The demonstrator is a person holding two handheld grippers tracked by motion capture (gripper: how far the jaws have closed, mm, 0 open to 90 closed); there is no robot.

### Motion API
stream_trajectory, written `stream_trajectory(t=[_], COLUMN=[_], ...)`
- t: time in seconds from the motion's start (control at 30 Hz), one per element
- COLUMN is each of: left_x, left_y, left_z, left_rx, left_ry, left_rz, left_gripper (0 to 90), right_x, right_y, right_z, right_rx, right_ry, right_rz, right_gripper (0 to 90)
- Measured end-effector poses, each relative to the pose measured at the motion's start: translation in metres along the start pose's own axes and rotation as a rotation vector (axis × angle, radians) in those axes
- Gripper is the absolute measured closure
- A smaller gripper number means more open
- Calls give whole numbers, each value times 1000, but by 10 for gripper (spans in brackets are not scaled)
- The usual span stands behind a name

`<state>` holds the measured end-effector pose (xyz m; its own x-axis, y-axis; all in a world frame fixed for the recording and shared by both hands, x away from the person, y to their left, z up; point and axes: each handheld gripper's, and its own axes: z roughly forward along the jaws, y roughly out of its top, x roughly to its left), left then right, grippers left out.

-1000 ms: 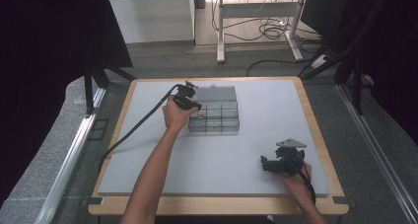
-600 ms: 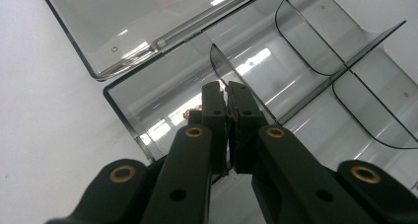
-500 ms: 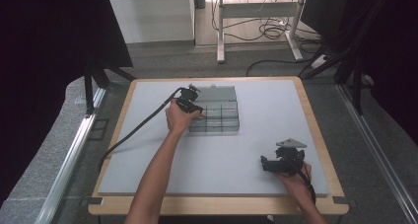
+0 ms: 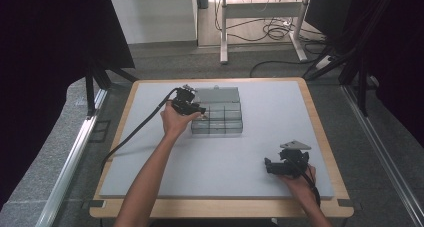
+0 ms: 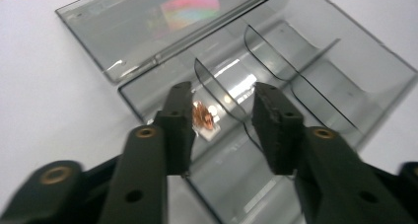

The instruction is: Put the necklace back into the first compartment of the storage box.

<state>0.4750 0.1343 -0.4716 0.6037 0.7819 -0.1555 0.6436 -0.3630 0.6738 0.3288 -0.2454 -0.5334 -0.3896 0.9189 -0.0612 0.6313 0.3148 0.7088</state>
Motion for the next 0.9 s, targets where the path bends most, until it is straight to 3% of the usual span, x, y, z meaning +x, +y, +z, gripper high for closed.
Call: stream_trajectory(t=[0.2,0.33,0.37,0.43,0.67,0.9], left_x=[1,2,3,3,0,-3], left_y=[-29,-46,-61,-65,-116,-162], left_z=[-37,-53,-64,-67,-92,-113], left_rx=[-39,-67,-86,-89,-80,-84], left_ry=[-34,-49,-57,-57,-64,-88], left_rz=[8,-6,-20,-21,-8,-35], left_gripper=[500,462,452,443,418,394], right_x=[0,0,0,0,0,0], right_y=[0,0,0,0,0,0], right_z=[0,0,0,0,0,0], right_rx=[-1,0,0,0,0,3], right_ry=[-1,-1,-1,-2,-4,-3], right_rz=[-1,0,0,0,0,2], right_gripper=[23,23,23,23,22,22])
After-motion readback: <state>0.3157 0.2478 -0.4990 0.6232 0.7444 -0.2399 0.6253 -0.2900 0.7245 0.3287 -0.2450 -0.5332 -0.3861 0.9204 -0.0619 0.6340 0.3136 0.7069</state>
